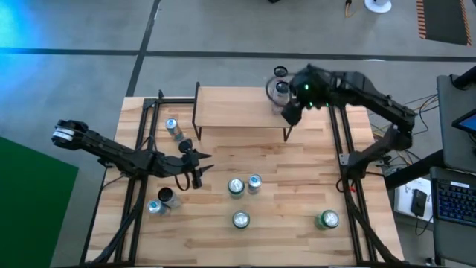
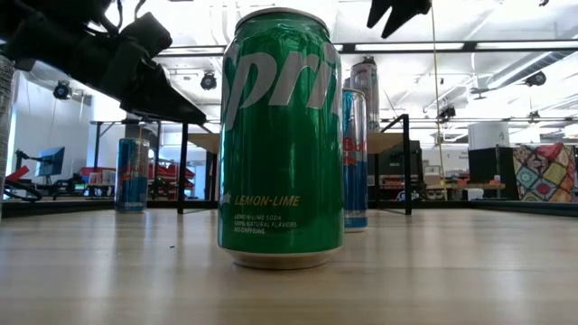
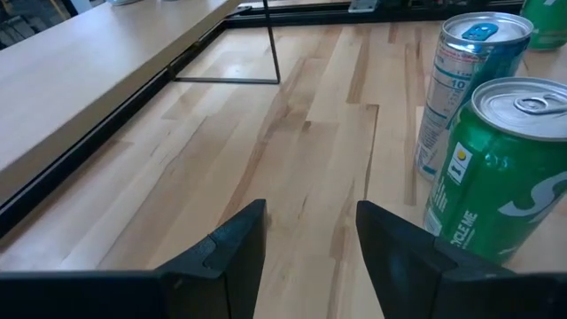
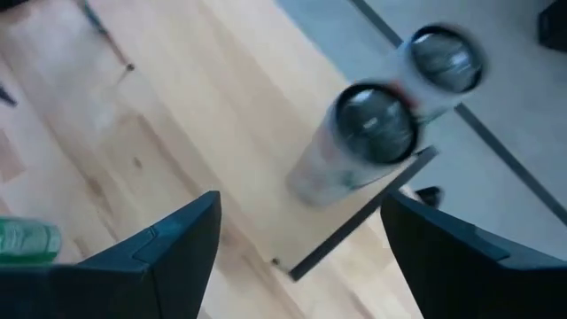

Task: Place canned beverage on shelf
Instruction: Put the white-pink soda can on the shelf aligned with the other white-pink soda can

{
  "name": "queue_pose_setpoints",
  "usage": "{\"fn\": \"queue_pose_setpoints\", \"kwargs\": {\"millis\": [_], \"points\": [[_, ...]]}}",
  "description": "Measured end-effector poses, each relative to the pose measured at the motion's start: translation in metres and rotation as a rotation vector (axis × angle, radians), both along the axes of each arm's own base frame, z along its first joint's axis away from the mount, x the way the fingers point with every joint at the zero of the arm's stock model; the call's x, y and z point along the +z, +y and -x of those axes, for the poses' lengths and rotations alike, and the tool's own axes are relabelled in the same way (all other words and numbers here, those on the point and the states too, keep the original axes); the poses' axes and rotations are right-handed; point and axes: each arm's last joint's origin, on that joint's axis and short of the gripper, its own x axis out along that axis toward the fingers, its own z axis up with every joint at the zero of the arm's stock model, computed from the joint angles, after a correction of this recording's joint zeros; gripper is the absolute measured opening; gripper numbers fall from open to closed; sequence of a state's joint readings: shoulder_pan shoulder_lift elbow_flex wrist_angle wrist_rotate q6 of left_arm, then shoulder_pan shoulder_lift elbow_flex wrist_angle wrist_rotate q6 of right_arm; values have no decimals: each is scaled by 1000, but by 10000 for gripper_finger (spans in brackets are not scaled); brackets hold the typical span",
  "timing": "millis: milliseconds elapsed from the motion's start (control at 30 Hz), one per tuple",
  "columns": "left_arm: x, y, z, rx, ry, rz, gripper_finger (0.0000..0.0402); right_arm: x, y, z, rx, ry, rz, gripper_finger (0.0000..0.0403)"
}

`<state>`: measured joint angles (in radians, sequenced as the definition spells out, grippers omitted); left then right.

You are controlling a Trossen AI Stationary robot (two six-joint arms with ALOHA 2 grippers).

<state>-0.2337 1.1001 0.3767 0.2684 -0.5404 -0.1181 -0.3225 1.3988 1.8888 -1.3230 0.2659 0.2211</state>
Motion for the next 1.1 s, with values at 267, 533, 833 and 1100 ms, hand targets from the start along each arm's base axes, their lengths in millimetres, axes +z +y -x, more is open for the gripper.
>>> {"fn": "queue_pose_setpoints", "kwargs": {"millis": [267,533,833,1100], "points": [[3,0,2,-1,-10,7,168,-69,19,22,0,-103,-64,297],[7,3,-1,-1,-14,5,170,-128,39,40,67,-263,-61,297],[6,2,-4,-8,-29,15,163,-199,51,43,204,-512,-245,295],[8,2,-5,-14,-53,8,162,-228,66,37,261,-543,-295,290]]}}
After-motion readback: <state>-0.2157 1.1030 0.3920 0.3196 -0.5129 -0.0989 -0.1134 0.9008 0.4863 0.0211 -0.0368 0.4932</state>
